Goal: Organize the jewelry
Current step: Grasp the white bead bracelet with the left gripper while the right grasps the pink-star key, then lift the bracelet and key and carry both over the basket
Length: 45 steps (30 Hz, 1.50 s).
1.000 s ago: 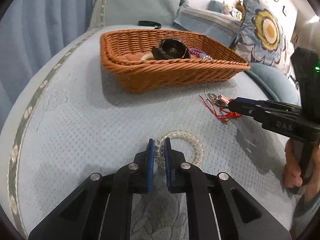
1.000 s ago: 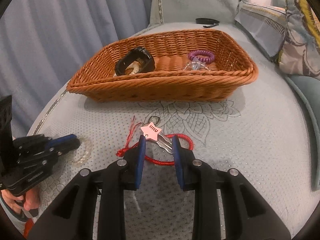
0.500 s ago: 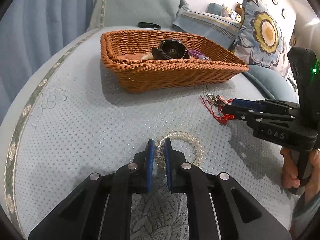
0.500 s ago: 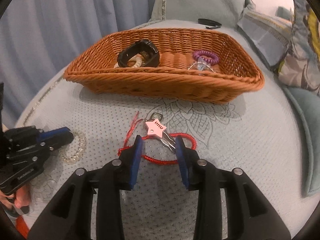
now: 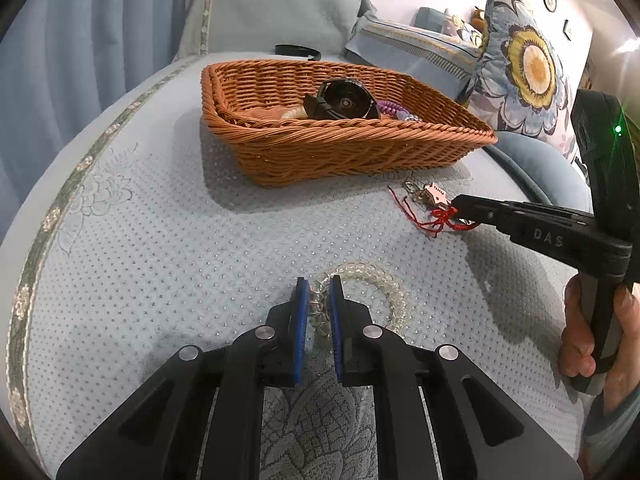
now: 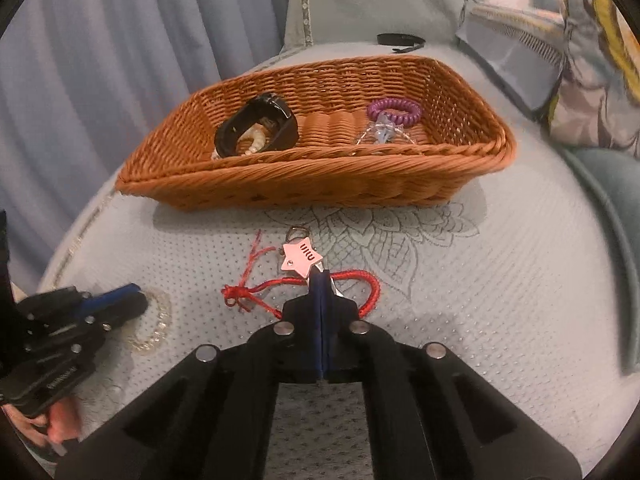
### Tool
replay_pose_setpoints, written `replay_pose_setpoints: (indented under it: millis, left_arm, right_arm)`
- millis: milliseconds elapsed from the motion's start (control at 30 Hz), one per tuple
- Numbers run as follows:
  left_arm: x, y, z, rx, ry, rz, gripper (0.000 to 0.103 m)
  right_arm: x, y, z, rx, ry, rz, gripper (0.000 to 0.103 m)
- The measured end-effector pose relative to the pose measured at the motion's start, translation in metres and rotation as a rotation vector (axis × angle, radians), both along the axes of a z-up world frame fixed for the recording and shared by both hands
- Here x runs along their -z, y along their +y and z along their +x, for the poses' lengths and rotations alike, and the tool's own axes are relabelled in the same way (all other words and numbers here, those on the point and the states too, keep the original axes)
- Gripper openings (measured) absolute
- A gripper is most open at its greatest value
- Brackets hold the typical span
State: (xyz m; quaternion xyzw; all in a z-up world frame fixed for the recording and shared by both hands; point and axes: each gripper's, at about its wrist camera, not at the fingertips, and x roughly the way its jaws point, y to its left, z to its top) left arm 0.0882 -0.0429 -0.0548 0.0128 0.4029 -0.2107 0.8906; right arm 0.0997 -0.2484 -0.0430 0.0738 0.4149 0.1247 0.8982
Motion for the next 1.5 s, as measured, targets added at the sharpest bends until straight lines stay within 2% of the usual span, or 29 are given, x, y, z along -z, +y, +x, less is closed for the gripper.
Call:
replay_pose_setpoints:
  millis: [133,200,300,333,367,467,500,533,567,667,733,833,1067,1233,1300,1400,1500]
  left_arm:
    - [0.000,0.000,0.000,0.001,0.003,-0.004,0.009]
    - [0.001,0.001,0.001,0.003,0.007,-0.012,0.009]
    - [0.001,0.002,0.002,0.005,0.012,-0.021,0.009]
    - [0.001,0.002,0.002,0.006,0.013,-0.023,0.009]
    - [0.000,0.002,0.003,0.007,0.014,-0.025,0.009]
    - [0.000,0.003,0.003,0.008,0.015,-0.027,0.009]
    - [0.000,0.003,0.003,0.008,0.015,-0.026,0.009]
    - [0.001,0.003,0.003,0.008,0.014,-0.026,0.009]
    - [0.000,0.003,0.003,0.008,0.014,-0.025,0.009]
    - [0.001,0.003,0.003,0.008,0.013,-0.024,0.009]
    - [0.000,0.002,0.003,0.009,0.011,-0.020,0.009]
    - [0.000,0.002,0.003,0.010,0.009,-0.018,0.009]
    - [0.000,0.002,0.003,0.010,0.011,-0.022,0.009]
    - [-0.002,0.000,-0.001,0.014,-0.007,-0.018,0.007]
    - [-0.006,0.001,-0.005,0.014,-0.034,-0.036,0.007]
    - [-0.020,0.004,-0.015,0.044,-0.096,-0.109,0.007]
    - [-0.033,0.000,-0.023,0.065,-0.146,-0.129,0.007]
  right_arm:
    - [-0.005,0.008,-0.003,-0.034,0.000,0.014,0.000]
    - [-0.009,0.012,-0.005,-0.027,-0.020,-0.017,0.004]
    - [-0.011,0.014,-0.009,0.003,-0.045,-0.048,0.034]
    - [-0.011,0.012,-0.009,0.011,-0.051,-0.045,0.052]
    - [-0.013,0.011,-0.010,0.013,-0.065,-0.042,0.054]
    - [-0.013,0.016,-0.004,0.005,-0.057,-0.100,0.053]
    - [-0.011,0.017,0.002,0.001,-0.048,-0.113,0.050]
    - [-0.009,0.017,0.006,-0.008,-0.036,-0.119,0.041]
    - [-0.005,0.019,0.014,-0.020,-0.011,-0.127,0.037]
    - [0.002,0.023,0.022,-0.036,0.017,-0.161,0.035]
    - [0.001,0.027,0.023,-0.046,0.014,-0.178,0.021]
    - [-0.006,0.027,0.015,-0.034,-0.029,-0.181,0.021]
    - [-0.040,0.010,-0.022,0.020,-0.146,-0.050,0.021]
    - [-0.048,0.004,-0.036,0.013,-0.183,0.014,0.021]
    - [-0.050,0.001,-0.039,0.012,-0.195,0.025,0.021]
    - [-0.056,-0.005,-0.045,0.014,-0.214,0.036,0.021]
    - [-0.068,-0.013,-0.051,0.026,-0.245,0.052,0.021]
